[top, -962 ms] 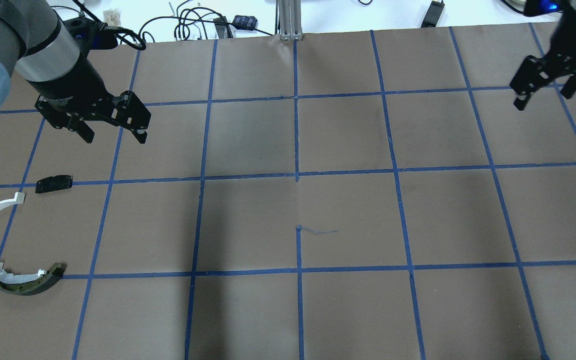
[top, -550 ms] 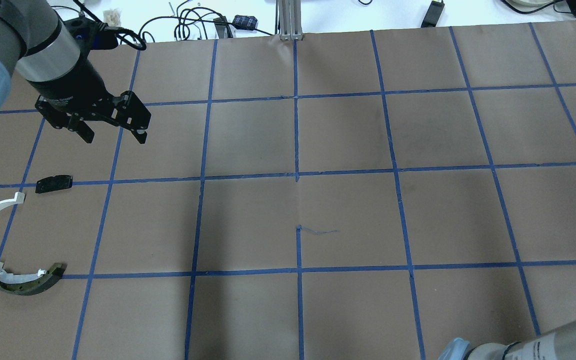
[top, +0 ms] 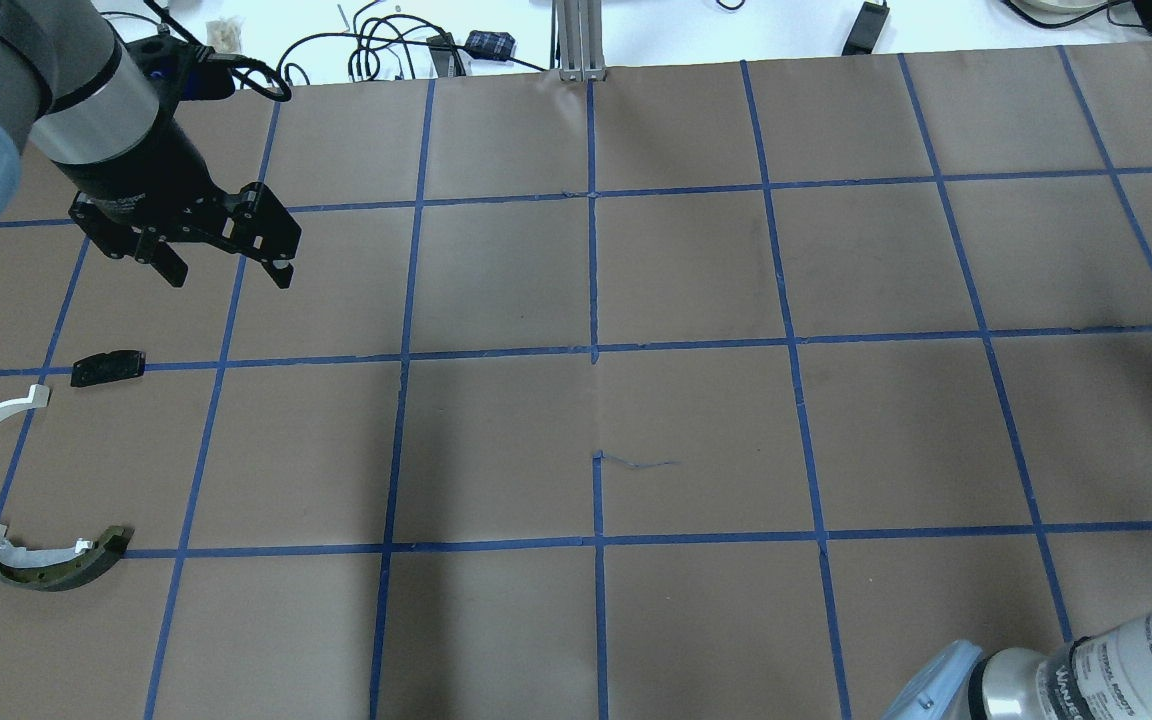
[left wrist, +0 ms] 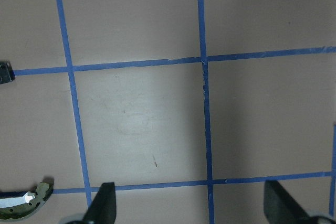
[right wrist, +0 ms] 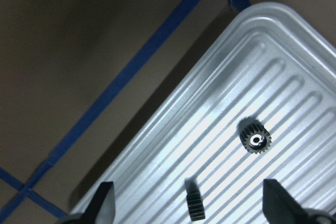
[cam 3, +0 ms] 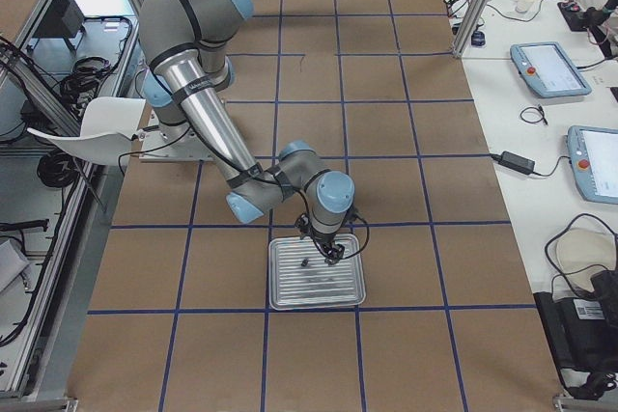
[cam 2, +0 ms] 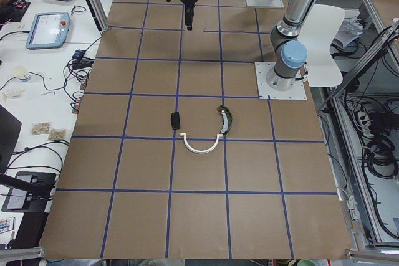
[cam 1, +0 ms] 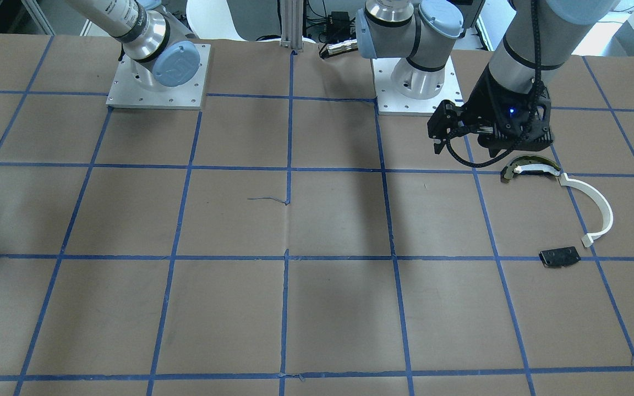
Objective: Place bearing gear from tray to pile
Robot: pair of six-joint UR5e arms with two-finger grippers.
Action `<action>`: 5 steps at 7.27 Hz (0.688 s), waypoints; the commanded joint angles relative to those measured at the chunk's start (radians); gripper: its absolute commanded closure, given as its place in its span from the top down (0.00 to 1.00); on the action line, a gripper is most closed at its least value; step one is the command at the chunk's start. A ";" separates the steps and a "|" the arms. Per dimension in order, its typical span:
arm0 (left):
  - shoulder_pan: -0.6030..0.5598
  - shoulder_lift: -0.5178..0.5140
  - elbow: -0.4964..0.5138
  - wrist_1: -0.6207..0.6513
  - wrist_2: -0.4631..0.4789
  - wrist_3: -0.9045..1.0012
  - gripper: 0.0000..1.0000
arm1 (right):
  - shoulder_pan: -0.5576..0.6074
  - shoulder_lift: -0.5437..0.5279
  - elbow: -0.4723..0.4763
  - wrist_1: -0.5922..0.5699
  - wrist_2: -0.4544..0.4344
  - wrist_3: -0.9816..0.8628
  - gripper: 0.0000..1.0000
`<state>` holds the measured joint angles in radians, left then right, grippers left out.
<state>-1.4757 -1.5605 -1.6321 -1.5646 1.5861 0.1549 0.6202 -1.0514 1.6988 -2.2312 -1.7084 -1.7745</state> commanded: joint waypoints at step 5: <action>0.000 -0.001 0.000 0.000 0.000 0.000 1.00 | -0.051 0.031 0.021 -0.038 0.000 -0.092 0.53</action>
<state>-1.4757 -1.5615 -1.6321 -1.5647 1.5862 0.1549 0.5695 -1.0174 1.7186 -2.2676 -1.7064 -1.8696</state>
